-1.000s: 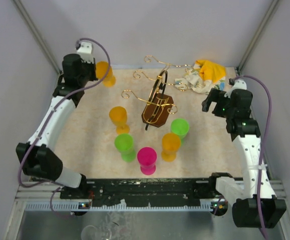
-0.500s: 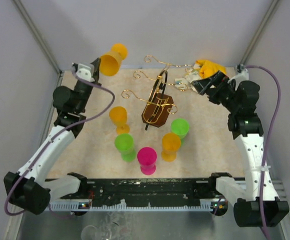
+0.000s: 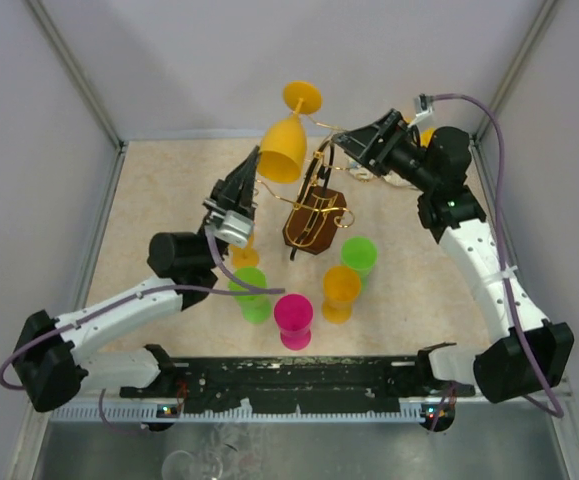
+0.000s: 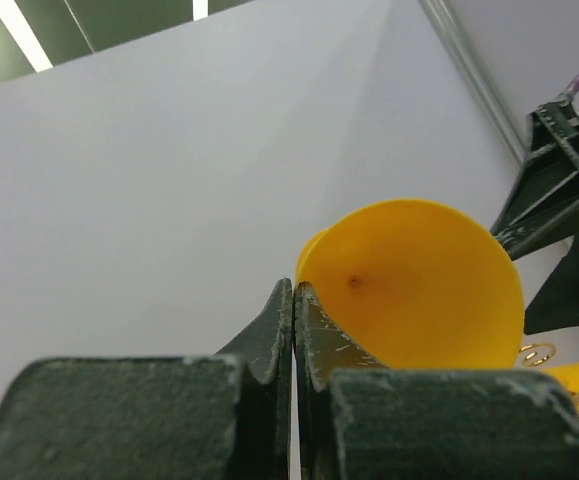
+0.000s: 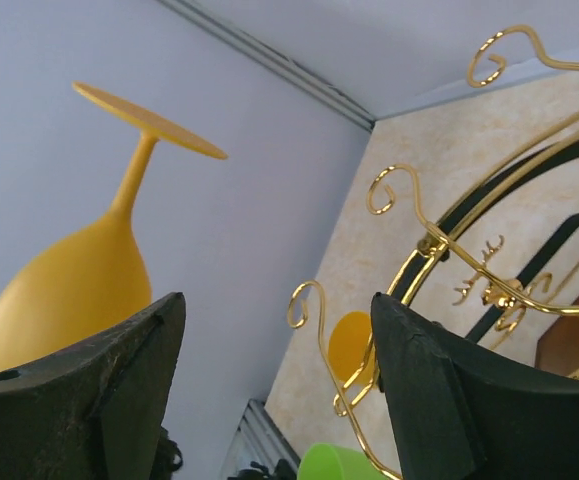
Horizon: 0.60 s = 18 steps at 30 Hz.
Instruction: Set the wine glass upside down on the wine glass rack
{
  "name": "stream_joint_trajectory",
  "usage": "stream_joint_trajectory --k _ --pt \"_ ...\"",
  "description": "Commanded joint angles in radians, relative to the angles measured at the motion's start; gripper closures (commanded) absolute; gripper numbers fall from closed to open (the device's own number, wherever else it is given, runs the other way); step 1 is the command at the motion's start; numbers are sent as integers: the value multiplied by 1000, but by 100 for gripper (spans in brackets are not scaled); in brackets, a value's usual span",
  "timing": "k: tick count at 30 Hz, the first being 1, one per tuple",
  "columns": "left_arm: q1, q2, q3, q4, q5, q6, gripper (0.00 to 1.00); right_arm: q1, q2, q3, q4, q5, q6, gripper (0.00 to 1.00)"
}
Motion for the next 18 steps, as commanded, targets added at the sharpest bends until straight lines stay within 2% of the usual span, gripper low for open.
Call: stream_joint_trajectory --k 1,3,11,18 --pt "-87 79 -52 311 -145 235 100 37 29 88 179 -31 89 25" --pt "-99 105 -74 410 -170 238 100 50 46 110 182 -34 91 25" --pt "-161 218 -96 626 -221 335 100 76 84 109 262 -58 155 25" --pt "-190 258 -95 656 -215 342 100 87 127 105 323 -103 215 25"
